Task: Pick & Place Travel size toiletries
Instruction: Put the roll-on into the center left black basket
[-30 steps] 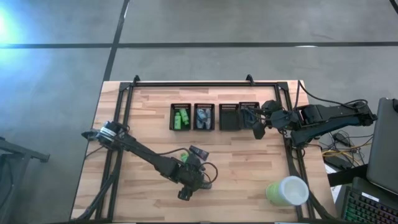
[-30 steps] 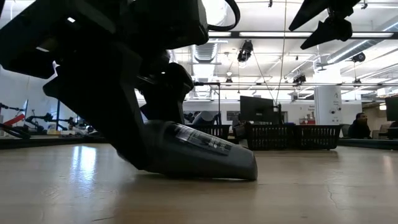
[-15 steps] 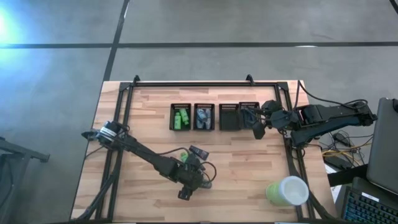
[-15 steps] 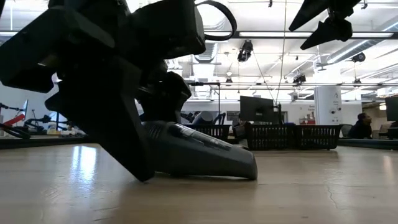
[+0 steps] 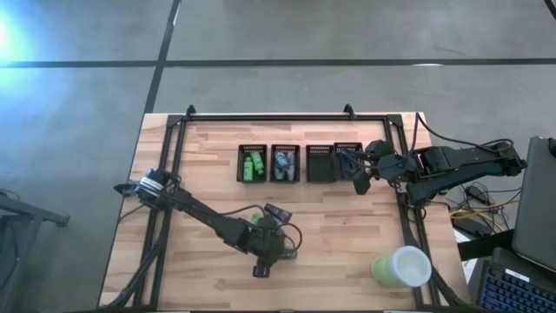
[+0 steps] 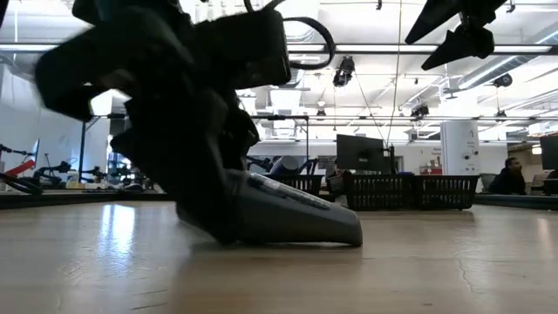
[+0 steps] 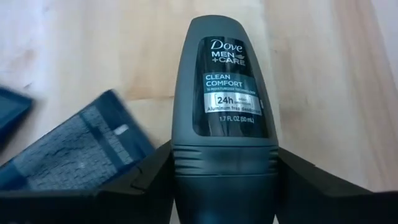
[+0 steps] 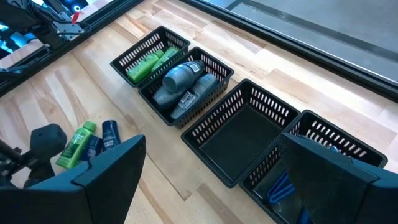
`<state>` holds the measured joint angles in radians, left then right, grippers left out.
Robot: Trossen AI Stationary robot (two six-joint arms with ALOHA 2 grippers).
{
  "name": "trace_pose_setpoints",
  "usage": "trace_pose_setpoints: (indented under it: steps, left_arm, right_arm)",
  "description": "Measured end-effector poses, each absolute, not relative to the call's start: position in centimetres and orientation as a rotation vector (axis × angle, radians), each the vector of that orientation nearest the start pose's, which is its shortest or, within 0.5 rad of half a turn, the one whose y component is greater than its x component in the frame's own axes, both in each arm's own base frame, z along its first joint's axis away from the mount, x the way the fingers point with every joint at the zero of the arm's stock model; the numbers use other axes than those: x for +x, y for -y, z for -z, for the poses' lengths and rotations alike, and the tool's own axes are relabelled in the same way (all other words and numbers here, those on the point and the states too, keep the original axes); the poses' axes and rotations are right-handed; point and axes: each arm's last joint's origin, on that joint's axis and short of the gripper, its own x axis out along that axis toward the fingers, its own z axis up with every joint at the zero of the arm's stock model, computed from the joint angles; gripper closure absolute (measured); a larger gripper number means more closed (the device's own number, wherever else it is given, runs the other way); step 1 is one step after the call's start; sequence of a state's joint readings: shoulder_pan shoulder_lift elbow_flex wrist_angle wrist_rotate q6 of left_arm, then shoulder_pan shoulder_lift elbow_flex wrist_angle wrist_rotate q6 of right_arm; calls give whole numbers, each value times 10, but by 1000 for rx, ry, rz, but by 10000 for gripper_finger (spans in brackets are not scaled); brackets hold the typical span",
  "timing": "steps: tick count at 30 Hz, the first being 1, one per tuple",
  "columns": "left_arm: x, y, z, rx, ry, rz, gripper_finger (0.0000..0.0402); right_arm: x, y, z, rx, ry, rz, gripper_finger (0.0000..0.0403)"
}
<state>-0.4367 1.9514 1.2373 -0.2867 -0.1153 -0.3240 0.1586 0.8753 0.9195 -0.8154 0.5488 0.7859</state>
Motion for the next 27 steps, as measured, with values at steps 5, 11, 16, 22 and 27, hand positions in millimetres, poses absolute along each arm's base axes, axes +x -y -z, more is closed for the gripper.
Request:
trace_pose_setpoints:
  steps: [5,11,16,22,27]
  left_arm:
    - [362,163,-164,-59,-965,91,195]
    - [366,160,-191,6,-912,22,194]
    - [367,144,-198,-14,-987,-64,193]
    - [373,101,-208,-181,-1055,-275,193]
    - [381,53,-228,-414,-968,-458,193]
  right_arm:
    - [160,-10,-313,473,-534,625,39]
    - [160,-10,-313,473,-534,625,39]
    - [160,-10,-312,471,-537,626,39]
    - [160,-10,-311,471,-537,626,39]
    - [160,-10,-311,470,-538,626,39]
